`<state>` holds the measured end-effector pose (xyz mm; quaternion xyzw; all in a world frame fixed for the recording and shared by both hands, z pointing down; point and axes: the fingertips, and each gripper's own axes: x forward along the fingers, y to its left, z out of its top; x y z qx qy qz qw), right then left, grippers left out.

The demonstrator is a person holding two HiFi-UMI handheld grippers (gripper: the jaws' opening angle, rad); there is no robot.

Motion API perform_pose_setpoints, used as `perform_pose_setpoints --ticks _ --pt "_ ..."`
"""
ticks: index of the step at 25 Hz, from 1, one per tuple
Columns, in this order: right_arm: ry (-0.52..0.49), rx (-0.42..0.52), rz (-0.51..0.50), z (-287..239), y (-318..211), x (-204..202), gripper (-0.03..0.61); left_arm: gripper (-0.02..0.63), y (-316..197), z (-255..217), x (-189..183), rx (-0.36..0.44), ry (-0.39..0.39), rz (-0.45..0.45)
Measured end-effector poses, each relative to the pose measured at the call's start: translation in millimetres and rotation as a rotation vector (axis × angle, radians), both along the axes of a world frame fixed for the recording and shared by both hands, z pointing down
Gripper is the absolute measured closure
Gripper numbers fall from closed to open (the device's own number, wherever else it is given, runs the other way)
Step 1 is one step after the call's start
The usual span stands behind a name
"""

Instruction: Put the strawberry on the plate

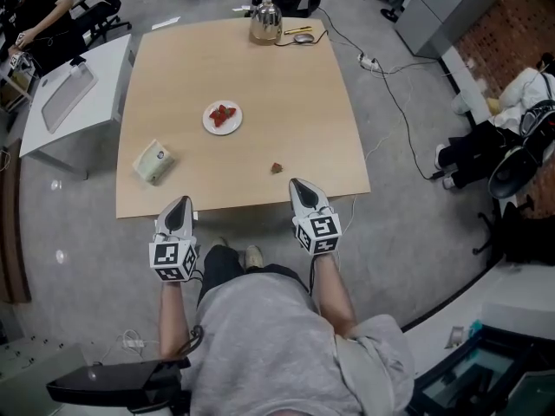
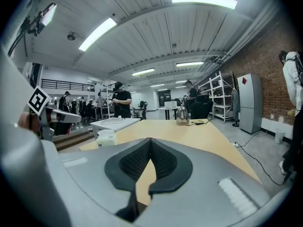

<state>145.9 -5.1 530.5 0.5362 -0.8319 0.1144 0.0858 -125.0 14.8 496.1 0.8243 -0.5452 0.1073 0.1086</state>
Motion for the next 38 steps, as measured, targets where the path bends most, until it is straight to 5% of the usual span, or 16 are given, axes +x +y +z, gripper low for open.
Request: perform_pose_setpoints --ticks 15,38 --pt "0.008 -0.056 0.093 33.8 -64.3 -5.2 0.571 0.594 -85.4 26.6 -16.2 -0.046 -0.016 0.069" --pt "0.078 -0.290 0.140 142.4 -109.4 0.8 0.571 0.594 -175.9 90.1 26.3 -0.190 -0.059 0.254"
